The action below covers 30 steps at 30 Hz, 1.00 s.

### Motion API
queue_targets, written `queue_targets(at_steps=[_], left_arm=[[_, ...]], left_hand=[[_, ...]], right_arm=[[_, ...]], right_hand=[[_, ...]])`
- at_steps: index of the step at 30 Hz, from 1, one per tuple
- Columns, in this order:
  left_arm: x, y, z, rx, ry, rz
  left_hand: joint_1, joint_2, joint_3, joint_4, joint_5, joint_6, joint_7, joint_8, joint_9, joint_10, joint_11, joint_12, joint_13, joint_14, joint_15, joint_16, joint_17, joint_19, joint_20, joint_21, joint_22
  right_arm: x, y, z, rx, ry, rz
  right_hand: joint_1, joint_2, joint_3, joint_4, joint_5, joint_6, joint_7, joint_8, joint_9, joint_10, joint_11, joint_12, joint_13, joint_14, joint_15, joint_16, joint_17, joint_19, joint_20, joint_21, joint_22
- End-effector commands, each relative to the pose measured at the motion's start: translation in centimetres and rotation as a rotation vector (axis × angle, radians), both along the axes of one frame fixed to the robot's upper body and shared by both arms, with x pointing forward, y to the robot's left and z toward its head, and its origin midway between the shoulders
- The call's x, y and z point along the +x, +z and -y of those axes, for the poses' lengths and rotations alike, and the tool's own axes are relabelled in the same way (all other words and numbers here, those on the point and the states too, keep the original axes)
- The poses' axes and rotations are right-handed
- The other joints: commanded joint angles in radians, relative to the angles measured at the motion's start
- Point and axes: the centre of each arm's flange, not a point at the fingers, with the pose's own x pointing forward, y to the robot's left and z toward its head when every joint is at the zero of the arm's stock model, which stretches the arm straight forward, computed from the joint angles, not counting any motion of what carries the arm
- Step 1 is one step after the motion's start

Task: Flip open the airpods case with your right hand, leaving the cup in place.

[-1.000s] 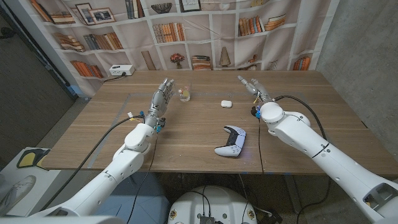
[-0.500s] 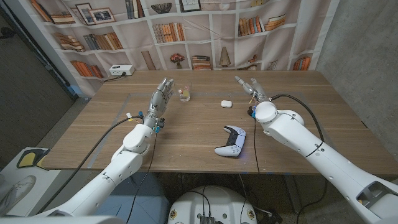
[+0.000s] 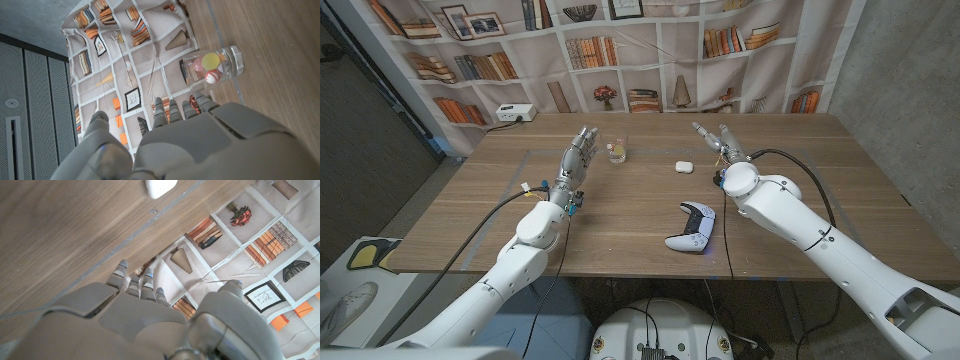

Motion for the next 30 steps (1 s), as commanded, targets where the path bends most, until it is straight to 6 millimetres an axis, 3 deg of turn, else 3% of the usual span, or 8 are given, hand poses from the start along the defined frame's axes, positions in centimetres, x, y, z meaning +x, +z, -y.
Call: queue_targets(at_steps=[1,30], left_arm=[[-0.2,-0.2,-0.1,0.003,0.001,-0.003],[-0.5,-0.6,-0.6,0.009,-0.011,-0.004]], left_hand=[[0.002,0.005,0.003,-0.007,0.003,-0.001,0.003,0.000,0.004,0.000,0.005,0.002,0.003,-0.005,0.005,0.005,0.003,0.000,-0.005,0.007,0.003],[0.002,0.006,0.003,-0.010,0.003,0.000,0.002,0.000,0.004,-0.001,0.004,0.001,0.003,-0.007,0.006,0.005,0.003,-0.002,-0.005,0.006,0.003]], right_arm=[[-0.5,0.1,-0.9,-0.041,0.008,-0.002],[-1.3,0.1,-3.5,-0.185,-0.102,-0.034]], right_hand=[[0.003,0.004,0.003,-0.007,-0.002,-0.006,0.007,0.002,0.004,0.002,0.010,-0.001,0.002,0.000,0.004,0.007,0.003,0.003,0.003,0.004,0.004],[0.004,0.010,0.007,-0.009,-0.003,0.000,0.011,0.007,0.004,0.017,0.013,0.001,0.004,0.000,0.006,0.007,0.003,0.003,0.003,0.003,0.004]])
